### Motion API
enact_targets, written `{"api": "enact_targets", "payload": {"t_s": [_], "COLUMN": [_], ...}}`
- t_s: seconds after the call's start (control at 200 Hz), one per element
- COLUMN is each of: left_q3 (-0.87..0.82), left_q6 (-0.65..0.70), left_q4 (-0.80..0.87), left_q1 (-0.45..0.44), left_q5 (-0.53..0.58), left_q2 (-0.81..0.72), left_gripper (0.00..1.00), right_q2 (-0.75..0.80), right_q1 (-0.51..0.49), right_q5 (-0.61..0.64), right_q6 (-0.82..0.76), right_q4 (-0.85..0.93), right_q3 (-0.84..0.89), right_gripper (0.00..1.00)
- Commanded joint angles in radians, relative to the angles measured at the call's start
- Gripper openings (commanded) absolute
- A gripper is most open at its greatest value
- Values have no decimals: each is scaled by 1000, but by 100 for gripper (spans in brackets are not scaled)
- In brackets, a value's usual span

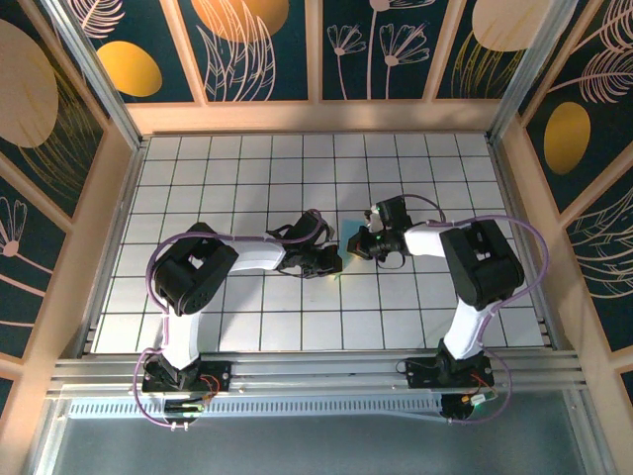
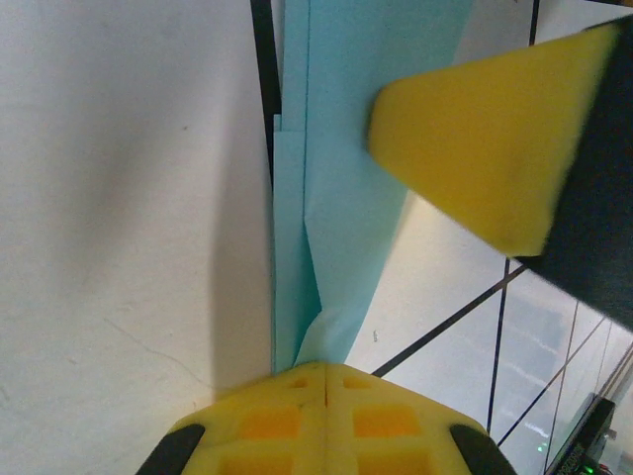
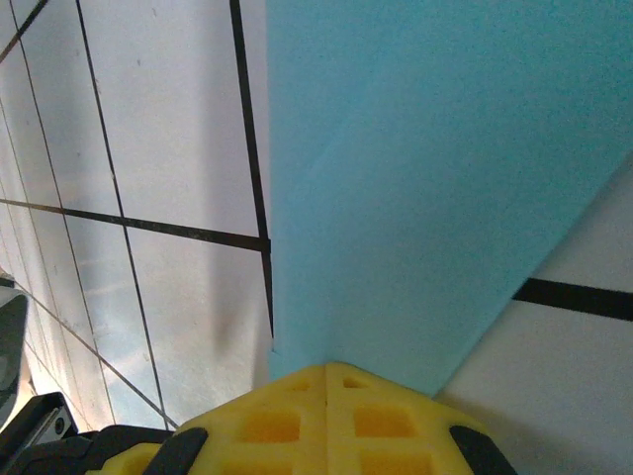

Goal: Fold a paper plane with a square sheet of paper (fold left side to right side)
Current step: Fold the wing for the fifth time at the center of the table.

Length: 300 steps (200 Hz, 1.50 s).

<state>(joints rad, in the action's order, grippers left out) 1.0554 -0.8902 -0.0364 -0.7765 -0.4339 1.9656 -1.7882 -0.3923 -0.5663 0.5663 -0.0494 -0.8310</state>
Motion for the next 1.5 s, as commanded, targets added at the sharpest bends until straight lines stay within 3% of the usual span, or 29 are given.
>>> {"api": "enact_targets", "payload": {"t_s": [0.0,0.295,0.991,1.496], "left_q3": [-11,-4,13,17], "left_q6": [23,28,30,36], "left_q4": [123,145,187,204], "left_q1": [-7,-10,-12,-14], "left_q5": [77,98,127,139], "left_q2": [68,74,85,91], "left_gripper": [0,0,0,0], "right_q2": [73,124,2,-56], "right_q1": [3,-34,-81,73], "right_q5": [31,-10,-5,34], "right_q6": [-26,53,103,-54], "right_q4": [26,-46,-59,13], "right_q3": [-6,97,84,-56], "right_gripper": [0,0,0,0]}}
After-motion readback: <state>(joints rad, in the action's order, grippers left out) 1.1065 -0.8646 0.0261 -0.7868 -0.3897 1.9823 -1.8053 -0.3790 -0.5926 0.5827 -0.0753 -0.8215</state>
